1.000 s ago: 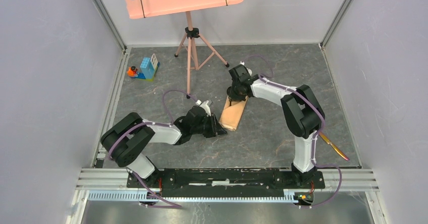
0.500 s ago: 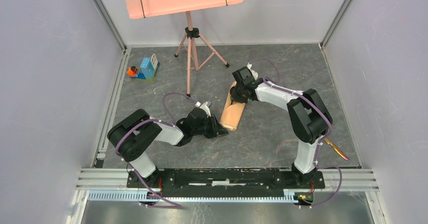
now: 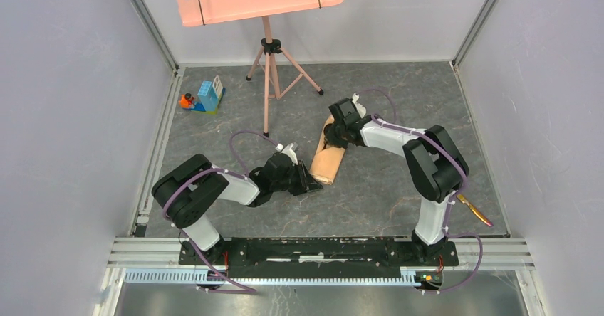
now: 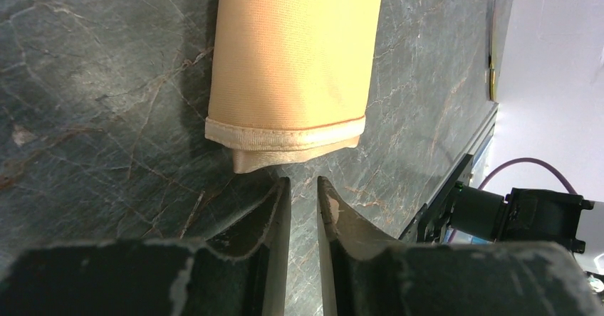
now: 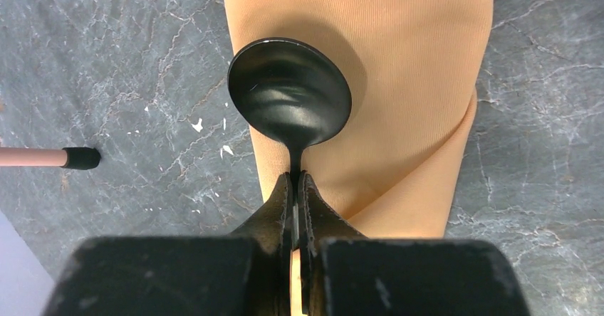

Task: Fold the napkin into a case and place the utensils inside
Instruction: Pick up the spoon from the folded napkin.

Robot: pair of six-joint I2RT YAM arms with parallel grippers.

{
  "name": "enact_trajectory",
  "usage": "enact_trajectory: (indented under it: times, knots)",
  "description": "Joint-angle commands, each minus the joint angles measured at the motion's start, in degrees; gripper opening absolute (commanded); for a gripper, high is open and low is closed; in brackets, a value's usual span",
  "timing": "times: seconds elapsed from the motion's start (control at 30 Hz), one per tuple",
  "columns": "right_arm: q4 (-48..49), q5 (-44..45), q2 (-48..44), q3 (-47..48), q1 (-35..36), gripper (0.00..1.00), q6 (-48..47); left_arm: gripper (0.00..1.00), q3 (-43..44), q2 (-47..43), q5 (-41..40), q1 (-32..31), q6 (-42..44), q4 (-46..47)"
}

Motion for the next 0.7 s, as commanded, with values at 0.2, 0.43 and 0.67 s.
enact_trajectory:
  times: [0.2, 0.43, 0.67]
  knots:
    - [0.75, 0.37, 0.34, 2.38, 0.28, 0.19, -0.6, 0.26, -0.57, -1.63, -1.24, -0.29, -0.13, 1.88]
    - [-5.72, 1.97, -5.31, 6.91, 0.51, 0.39, -7.31, 0.27, -1.4, -6.53, -2.07, -0.38, 1.61, -0.59]
    - [-20.52, 17.04, -18.02, 15.5, 0.44, 0.67, -39.17, 0.5, -4.29, -19.52, -0.21, -0.38, 6.18, -8.68]
